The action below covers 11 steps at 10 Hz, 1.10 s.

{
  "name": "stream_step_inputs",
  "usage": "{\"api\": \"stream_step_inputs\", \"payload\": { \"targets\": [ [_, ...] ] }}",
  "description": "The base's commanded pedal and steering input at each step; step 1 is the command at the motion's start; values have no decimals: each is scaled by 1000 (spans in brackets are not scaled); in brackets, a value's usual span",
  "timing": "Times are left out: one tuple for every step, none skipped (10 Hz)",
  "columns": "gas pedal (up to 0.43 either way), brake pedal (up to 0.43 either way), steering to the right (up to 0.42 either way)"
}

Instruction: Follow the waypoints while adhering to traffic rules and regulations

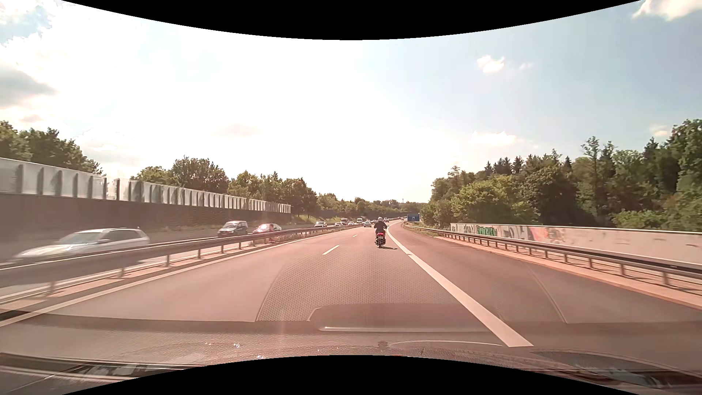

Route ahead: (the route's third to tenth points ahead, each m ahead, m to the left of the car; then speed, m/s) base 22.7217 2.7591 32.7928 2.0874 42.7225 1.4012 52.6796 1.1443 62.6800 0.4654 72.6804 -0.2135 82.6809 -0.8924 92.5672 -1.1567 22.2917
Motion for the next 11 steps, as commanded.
{"api": "stream_step_inputs", "payload": {
  "targets": [
    [209,12,5],
    [209,12,5],
    [209,12,5],
    [209,12,5],
    [209,12,5],
    [209,12,6],
    [209,12,8],
    [220,12,7],
    [220,12,7],
    [228,12,7],
    [240,12,7]
  ]
}}
